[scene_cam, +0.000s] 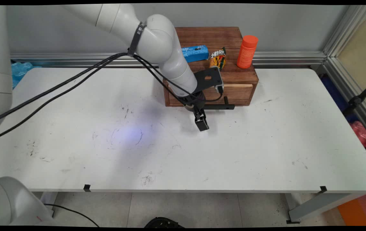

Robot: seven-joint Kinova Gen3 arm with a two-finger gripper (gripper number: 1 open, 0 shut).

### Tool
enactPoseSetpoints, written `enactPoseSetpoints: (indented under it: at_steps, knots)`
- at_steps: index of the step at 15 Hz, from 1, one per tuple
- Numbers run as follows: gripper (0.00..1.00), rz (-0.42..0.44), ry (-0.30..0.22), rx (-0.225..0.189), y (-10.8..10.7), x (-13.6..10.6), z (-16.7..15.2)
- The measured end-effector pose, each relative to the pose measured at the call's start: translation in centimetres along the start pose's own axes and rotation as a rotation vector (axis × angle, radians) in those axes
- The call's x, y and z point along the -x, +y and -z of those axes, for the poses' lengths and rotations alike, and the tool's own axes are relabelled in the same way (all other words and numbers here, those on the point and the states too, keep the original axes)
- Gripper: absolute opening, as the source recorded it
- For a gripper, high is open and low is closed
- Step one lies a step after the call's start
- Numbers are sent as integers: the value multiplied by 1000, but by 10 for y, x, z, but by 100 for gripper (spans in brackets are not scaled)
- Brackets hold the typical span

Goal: Open the drawer

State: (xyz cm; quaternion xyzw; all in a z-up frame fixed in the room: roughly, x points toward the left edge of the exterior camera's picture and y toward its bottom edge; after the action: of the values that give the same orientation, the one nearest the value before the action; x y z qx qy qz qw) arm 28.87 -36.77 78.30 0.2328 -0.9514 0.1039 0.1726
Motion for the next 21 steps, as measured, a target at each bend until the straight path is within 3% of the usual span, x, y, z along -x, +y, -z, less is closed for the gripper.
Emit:
enactPoseSetpoints:
  at_steps: [5,21]
  knots:
    - [100,-18,-14,13,10,0,-6]
    - [100,-68,-21,76,71,3,0]
